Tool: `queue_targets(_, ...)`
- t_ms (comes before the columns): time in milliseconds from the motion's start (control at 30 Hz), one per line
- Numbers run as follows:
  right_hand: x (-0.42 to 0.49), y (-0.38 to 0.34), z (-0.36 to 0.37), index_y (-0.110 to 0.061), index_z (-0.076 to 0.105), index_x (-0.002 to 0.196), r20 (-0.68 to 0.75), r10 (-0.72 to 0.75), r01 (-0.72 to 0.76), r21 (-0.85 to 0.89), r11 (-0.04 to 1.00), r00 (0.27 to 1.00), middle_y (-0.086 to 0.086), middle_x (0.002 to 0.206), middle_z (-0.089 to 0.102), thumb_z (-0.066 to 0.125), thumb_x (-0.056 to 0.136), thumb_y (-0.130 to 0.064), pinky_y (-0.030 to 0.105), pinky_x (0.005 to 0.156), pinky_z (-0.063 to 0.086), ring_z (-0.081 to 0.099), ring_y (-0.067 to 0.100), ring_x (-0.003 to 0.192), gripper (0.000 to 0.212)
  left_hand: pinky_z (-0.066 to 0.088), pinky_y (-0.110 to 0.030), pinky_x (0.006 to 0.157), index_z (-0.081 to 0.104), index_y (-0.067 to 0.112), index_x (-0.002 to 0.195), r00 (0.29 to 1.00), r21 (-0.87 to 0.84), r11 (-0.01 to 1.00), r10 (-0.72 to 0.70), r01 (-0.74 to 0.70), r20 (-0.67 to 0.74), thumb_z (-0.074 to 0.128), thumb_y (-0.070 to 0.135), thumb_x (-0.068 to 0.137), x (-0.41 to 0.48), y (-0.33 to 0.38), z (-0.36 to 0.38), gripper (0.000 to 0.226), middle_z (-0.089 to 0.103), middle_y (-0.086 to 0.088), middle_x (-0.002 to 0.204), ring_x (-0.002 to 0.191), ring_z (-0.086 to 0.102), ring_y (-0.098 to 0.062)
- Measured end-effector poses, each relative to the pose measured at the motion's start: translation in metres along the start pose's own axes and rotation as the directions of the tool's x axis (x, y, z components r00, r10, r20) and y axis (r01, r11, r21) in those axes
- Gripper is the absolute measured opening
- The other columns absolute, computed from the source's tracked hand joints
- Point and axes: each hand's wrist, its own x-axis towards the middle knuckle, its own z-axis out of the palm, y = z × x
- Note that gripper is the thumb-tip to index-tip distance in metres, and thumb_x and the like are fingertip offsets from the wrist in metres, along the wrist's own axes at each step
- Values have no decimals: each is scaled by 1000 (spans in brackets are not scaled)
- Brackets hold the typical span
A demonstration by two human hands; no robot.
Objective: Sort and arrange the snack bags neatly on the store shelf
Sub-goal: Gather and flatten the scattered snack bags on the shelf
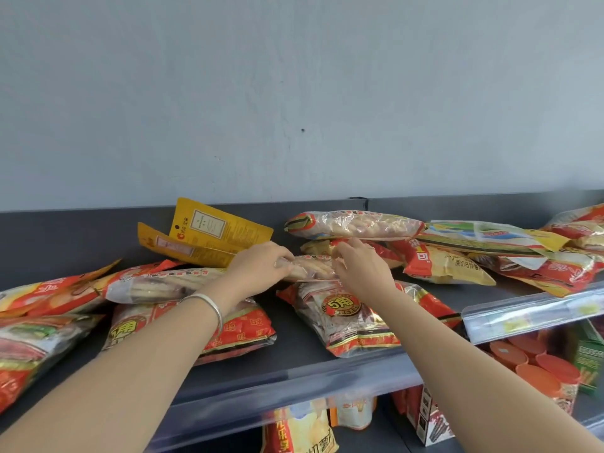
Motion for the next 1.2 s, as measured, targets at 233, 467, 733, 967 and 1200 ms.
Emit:
queue_targets(233,2,-82,18,-21,61,117,99,-284,266,162,950,954,2,114,56,45,97,-25,33,73,44,55,24,106,26,44,-35,87,57,31,125,993,160,984,-60,75,-97,44,40,95,-57,-36,-27,34,55,6,129,115,52,-16)
queue_targets(467,12,-195,42,-20,60,119,79,-486,443,304,843,871,1,118,57,46,98,-26,32,78,46,54,21,109,26,43,-37,90,55,33,125,942,215,920,-298,327,-155,42,39,95,-132,-116,-70,33,55,5,128,115,52,-19)
queue_targets(733,31,-317,77,-21,58,124,137,-637,558,369,743,758,4,120,56,46,97,-28,42,93,46,52,26,114,29,41,-40,96,54,37,122,838,164,824,-515,542,-177,44,46,93,-203,-222,-116,32,53,10,129,119,50,-16)
queue_targets(967,62,-395,107,-25,52,130,244,-615,582,198,788,750,3,128,52,47,96,-27,40,89,49,49,25,118,35,42,-40,98,53,32,127,833,111,826,-545,553,-94,50,40,93,-218,-320,-141,36,54,7,128,118,50,-14)
queue_targets(1200,85,-470,133,-22,55,130,411,-609,530,300,793,678,2,130,55,50,96,-29,39,97,46,52,22,118,35,41,-42,100,51,32,129,865,131,855,-500,502,-47,49,40,93,-221,-391,-153,37,52,8,132,121,49,-14)
